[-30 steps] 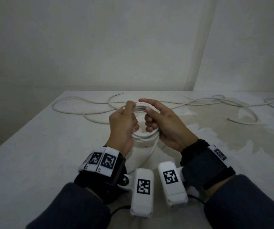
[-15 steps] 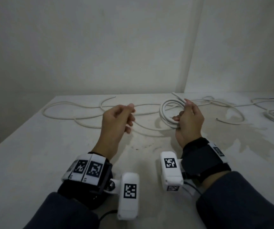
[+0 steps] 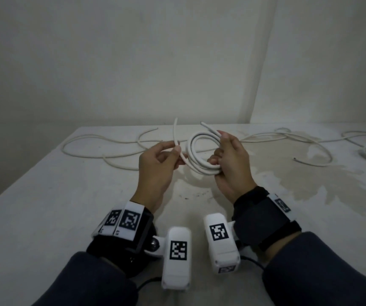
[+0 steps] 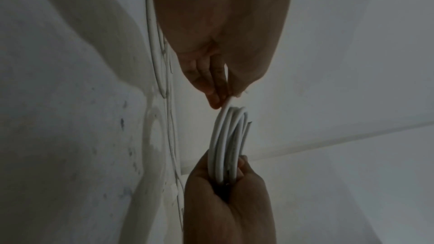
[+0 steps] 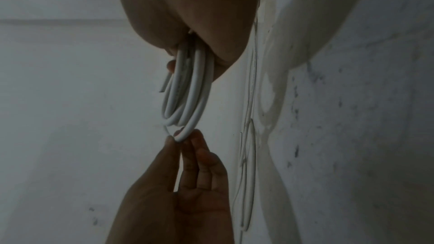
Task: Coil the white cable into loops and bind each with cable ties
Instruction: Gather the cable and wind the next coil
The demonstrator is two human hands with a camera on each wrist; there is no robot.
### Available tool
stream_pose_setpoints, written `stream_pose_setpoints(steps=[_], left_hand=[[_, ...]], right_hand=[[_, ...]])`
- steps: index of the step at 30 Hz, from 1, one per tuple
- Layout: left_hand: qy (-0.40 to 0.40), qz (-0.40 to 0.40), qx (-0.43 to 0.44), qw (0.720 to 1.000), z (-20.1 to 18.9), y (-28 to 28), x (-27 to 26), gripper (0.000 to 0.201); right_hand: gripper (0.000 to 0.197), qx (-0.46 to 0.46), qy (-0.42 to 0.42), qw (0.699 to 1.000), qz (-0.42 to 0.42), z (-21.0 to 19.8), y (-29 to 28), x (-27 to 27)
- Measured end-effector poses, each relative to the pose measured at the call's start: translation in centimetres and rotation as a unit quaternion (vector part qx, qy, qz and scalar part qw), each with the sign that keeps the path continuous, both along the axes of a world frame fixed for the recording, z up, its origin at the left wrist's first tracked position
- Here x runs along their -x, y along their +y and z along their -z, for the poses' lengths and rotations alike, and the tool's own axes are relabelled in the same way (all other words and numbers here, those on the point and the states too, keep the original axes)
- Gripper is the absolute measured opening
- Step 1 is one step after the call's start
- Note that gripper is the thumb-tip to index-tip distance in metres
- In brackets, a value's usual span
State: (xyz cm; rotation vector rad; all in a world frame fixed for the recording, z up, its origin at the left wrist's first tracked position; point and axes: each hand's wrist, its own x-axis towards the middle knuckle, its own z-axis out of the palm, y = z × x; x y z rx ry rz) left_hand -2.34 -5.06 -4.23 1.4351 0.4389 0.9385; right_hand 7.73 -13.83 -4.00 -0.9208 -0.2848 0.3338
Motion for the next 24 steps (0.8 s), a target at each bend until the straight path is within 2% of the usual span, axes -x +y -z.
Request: stream_pose_setpoints(steps=[4,8,12,16,19,21,24], left_hand=[[-0.01,0.006,-0.003,1.0,0.2,-0.2,-0.4,0.017],[-0.032,0.104,0.09,0.99,0.1,-0.4,-0.1,0.027],[-0.071,0.194,0.221,0.953,-0.2,-0.6,0.0,0.031],[-0.114,0.213,0.311,0.919,-0.2,-0.2,-0.5,0.033],[-0.118,0.237,0.366,0.892,-0.3,0.1,-0.4,0.023],[-0.095,0.235,0.373,0.893,-0.5,0.3,-0.4,0.022],[-0.067,0.185,0.347,0.917,-0.5,0.3,-0.6,0.016]], right_hand=[[0.017,0.005,-0.023,0.999,-0.045,-0.2,-0.1,0.4],[0.016,0.007,-0.025,0.997,-0.074,-0.2,-0.3,0.7],[0.016,0.016,-0.024,0.995,-0.094,-0.3,-0.3,0.7],[0.015,0.024,-0.036,0.992,-0.118,-0.3,-0.1,1.1],[0.012,0.043,-0.06,0.989,-0.126,-0.3,0.1,1.3],[0.013,0.061,-0.086,0.986,-0.13,-0.4,0.2,1.4],[0.016,0.092,-0.14,0.978,-0.122,-0.3,0.3,1.8]])
